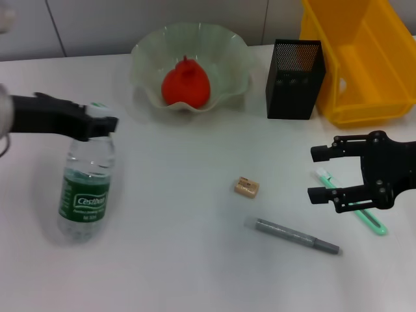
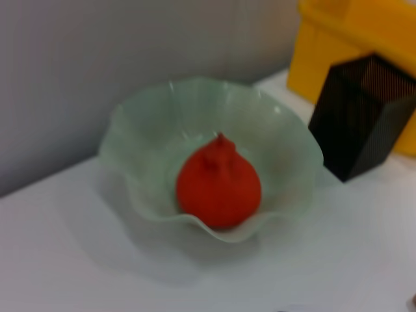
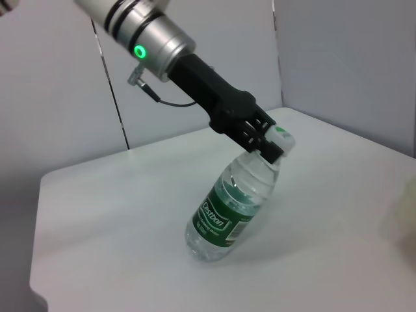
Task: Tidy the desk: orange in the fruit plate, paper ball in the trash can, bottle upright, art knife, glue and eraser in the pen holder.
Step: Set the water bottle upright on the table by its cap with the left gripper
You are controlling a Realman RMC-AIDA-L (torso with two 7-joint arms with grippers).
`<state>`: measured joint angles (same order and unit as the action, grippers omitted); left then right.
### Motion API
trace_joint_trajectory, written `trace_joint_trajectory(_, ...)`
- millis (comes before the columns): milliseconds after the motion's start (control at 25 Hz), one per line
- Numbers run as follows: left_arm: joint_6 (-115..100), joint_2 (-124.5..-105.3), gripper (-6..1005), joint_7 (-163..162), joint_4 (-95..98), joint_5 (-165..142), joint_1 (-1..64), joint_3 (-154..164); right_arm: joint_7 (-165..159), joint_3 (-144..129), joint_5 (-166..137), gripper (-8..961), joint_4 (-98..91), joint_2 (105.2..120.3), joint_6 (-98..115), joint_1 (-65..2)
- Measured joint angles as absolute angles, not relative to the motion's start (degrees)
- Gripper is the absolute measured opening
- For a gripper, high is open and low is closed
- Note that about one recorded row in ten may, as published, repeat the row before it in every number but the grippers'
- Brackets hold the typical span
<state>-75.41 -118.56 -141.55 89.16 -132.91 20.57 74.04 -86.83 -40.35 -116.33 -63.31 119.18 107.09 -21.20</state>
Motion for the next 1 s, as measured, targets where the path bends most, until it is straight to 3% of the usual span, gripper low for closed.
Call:
trace_joint_trajectory(520,-73.5,-118.66,446,-119.9,88.2,-107.7,7.1,65.0,-87.8,-40.3,-114.9,768,-61.4,119.16,106.7,-21.9)
trace_joint_trajectory(1000,-71.0,-118.72,445,-103.6,74.6,-94.5,9.1,65.5,-87.3,-40.4,-113.2,768,-59.5,119.05,106.6,-22.0)
